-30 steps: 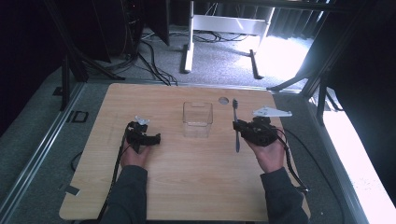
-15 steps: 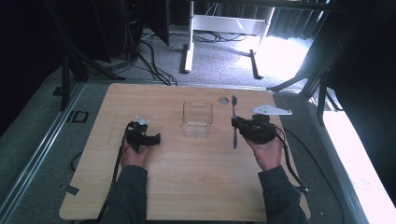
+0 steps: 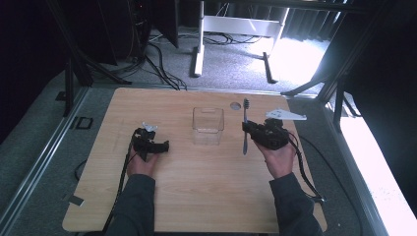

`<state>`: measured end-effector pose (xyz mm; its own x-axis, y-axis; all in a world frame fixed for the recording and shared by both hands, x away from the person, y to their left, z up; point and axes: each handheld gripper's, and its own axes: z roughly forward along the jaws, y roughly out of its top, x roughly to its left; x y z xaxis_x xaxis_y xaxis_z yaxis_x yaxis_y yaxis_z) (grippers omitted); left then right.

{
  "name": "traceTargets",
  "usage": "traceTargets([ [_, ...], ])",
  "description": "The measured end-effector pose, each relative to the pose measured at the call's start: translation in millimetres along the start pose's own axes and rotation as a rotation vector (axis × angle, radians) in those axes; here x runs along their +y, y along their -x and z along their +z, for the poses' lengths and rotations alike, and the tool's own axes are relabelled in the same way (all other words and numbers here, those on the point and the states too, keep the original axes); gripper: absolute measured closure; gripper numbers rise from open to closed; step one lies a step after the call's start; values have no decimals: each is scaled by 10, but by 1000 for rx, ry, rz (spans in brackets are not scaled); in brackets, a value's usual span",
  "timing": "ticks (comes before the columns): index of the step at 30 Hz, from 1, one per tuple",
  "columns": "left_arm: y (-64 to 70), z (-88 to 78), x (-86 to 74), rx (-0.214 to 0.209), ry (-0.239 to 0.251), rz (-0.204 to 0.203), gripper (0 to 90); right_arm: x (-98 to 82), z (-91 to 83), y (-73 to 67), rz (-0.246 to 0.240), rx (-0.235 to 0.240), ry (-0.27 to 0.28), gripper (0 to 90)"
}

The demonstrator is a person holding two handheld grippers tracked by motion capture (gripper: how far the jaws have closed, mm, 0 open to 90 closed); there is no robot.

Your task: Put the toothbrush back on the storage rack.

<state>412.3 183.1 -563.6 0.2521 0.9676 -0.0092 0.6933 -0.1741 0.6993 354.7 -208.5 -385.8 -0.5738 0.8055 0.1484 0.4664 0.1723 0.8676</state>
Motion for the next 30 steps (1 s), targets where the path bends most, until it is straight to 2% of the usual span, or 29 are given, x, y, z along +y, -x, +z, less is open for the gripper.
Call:
traceTargets([
  [30, 0, 0, 0, 0, 0, -1, 83, 52, 113, 55, 103, 49, 103, 781],
])
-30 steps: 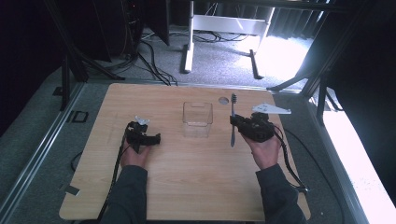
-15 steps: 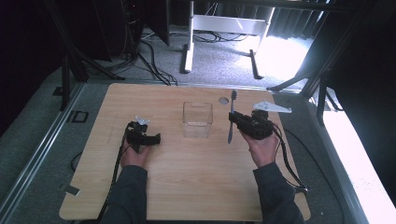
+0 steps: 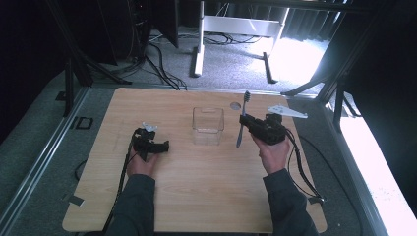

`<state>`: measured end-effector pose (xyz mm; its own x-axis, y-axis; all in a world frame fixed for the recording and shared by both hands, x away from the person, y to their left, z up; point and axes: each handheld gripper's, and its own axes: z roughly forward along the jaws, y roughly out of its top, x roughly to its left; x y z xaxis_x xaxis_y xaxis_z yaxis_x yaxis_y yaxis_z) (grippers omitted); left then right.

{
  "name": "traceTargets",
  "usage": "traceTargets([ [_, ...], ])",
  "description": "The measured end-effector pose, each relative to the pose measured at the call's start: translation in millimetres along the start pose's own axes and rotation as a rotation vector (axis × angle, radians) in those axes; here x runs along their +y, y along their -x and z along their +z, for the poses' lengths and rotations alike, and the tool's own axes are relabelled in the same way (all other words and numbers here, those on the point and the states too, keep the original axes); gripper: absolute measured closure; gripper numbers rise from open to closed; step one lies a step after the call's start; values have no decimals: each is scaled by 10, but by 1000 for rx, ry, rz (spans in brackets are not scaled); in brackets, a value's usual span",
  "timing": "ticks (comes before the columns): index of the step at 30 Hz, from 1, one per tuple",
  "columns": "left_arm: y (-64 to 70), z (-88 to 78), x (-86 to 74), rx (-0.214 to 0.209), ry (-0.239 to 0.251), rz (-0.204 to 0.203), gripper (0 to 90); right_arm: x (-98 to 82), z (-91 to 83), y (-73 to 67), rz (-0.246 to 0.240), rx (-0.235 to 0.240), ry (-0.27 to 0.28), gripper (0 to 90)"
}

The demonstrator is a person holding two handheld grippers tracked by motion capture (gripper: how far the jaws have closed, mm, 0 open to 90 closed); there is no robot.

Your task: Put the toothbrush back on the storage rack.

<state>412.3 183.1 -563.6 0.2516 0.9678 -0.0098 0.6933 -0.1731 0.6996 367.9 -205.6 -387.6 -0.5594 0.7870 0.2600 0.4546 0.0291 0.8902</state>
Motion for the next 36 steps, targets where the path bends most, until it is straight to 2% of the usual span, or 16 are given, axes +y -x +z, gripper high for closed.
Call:
traceTargets([
  [13, 1, 1, 0, 0, 1, -1, 83, 3, 66, 17, 32, 14, 16, 781],
  [23, 0, 1, 0, 0, 1, -1, 82, 13, 85, 29, 53, 15, 53, 781],
  [36, 0, 1, 0, 0, 1, 0, 82, 13, 128, 40, 60, 14, 71, 781],
])
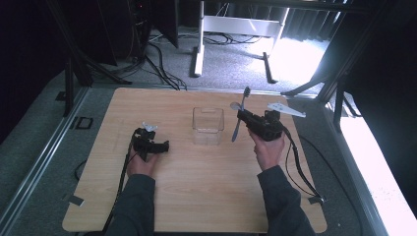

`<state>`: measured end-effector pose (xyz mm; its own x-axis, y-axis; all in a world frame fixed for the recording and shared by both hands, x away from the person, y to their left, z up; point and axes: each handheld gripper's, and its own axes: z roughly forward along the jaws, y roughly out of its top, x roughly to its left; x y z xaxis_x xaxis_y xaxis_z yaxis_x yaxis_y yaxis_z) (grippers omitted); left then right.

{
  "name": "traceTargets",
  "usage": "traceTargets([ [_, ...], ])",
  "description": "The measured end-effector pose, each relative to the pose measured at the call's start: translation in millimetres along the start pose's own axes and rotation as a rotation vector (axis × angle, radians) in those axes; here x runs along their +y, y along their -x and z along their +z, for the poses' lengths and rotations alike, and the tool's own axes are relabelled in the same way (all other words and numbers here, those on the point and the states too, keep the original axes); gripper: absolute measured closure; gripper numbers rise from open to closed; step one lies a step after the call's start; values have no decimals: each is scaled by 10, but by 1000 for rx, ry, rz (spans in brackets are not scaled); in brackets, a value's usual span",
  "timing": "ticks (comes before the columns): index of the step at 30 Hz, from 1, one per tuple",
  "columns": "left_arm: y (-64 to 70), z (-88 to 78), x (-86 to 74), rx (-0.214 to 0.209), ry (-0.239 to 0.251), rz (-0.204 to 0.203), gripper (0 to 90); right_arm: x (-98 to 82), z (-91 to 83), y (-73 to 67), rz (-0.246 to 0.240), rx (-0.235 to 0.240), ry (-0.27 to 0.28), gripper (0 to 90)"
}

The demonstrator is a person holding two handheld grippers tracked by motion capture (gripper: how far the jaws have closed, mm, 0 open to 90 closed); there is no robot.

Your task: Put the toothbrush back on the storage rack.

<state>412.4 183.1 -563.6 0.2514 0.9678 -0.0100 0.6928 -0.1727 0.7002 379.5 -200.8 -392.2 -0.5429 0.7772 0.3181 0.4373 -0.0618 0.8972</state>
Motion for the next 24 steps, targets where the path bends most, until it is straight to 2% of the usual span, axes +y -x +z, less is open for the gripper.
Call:
traceTargets([
  [24, 0, 0, 0, 0, 0, 0, 83, -17, 110, 29, -7, -6, 33, 781],
])
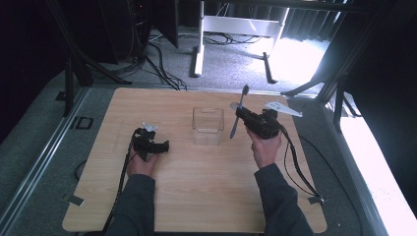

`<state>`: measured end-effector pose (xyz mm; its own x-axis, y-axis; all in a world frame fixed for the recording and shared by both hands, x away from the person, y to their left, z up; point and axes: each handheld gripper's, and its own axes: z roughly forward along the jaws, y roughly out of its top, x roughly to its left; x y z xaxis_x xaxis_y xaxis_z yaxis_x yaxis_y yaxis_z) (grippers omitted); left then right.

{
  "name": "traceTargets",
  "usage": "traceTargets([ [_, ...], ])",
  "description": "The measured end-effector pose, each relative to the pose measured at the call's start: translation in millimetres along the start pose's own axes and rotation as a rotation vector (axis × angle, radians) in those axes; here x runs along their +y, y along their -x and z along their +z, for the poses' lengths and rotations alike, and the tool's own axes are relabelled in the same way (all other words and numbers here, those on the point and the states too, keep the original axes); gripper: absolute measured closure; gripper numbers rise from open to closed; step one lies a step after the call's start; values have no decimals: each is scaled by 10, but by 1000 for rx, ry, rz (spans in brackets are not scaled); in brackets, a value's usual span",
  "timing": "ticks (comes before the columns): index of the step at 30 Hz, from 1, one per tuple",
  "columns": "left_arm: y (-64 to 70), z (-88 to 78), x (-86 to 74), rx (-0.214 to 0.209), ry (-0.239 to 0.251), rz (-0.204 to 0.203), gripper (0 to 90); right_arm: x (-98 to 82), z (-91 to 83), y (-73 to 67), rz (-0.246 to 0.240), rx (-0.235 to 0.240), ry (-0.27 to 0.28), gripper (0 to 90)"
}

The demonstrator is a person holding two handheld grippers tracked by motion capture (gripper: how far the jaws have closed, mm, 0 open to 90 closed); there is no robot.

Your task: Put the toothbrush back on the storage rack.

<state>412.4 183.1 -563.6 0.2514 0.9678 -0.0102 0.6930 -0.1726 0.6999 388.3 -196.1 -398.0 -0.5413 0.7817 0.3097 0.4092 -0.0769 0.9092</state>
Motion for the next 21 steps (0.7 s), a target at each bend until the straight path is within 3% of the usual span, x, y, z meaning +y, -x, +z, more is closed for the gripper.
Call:
traceTargets([
  [21, 0, 0, 0, 0, 0, 0, 83, 3, 103, 55, 4, -9, 32, 781],
])
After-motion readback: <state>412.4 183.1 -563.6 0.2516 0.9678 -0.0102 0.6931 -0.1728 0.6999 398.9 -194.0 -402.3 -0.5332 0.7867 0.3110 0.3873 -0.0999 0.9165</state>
